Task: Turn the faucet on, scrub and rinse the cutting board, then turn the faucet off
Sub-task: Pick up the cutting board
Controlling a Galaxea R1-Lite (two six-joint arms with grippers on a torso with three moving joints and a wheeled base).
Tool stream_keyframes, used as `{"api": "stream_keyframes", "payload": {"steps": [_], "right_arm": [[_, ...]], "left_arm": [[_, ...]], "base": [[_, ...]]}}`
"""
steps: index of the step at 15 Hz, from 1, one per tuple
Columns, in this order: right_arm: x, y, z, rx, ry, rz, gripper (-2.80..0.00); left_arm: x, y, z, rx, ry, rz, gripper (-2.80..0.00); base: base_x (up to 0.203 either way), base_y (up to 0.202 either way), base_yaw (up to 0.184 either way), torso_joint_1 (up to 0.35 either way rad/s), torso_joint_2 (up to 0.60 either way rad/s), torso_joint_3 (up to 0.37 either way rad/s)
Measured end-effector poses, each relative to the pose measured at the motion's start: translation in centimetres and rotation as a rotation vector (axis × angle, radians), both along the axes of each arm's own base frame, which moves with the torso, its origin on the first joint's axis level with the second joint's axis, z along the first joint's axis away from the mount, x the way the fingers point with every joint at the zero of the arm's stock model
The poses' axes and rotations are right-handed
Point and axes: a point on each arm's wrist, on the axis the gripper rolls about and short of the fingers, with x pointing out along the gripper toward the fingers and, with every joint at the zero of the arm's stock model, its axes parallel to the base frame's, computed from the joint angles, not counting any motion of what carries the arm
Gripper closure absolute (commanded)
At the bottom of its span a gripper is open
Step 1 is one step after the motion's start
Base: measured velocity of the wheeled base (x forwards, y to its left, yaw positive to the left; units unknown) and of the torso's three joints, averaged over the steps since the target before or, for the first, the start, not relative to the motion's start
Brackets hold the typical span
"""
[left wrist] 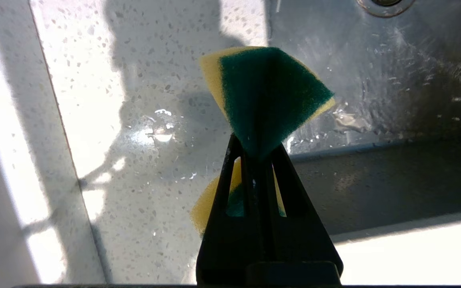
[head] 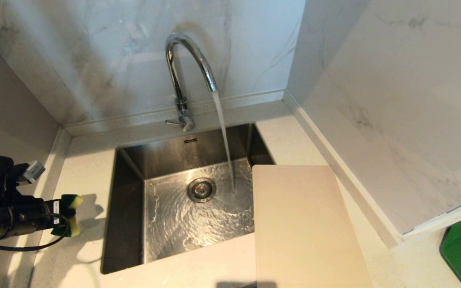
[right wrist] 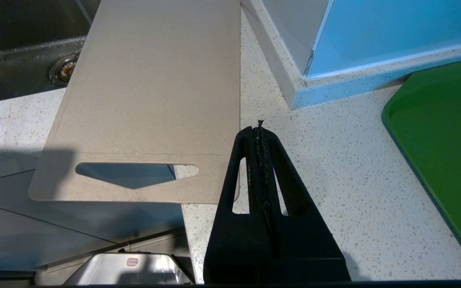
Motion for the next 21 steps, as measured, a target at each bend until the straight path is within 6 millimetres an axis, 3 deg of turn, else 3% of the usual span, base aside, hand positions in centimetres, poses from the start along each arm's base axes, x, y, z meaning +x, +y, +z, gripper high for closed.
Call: {"api": "stream_keyframes", "payload": {"steps": [7, 13, 17, 21], "right_arm": [[0.0, 0.0, 0.0, 0.0, 0.0, 0.001, 0.0], [0.0, 0.0, 0.0, 0.0, 0.0, 0.001, 0.0], [0.0, 0.0, 0.0, 0.0, 0.0, 0.001, 0.0], [0.0, 0.0, 0.0, 0.0, 0.0, 0.0, 0.0]], "left_arm": [[-1.4, -0.1, 3.9, 0.002, -0.079, 0.001, 0.0], [-2.6, -0.1, 8.7, 0.001, -0.14, 0.003, 0.0], [-6.1, 0.1, 11.7, 0.029, -0.239, 0.001, 0.0], [-11.7, 0.4, 14.1, 0.086, -0.377, 0.013, 0.0]], "base": [[0.0, 0.0, 0.0, 0.0, 0.0, 0.0], [0.0, 0.0, 0.0, 0.0, 0.0, 0.0], [0.0, 0.0, 0.0, 0.0, 0.0, 0.0], [0.0, 0.0, 0.0, 0.0, 0.0, 0.0]]}}
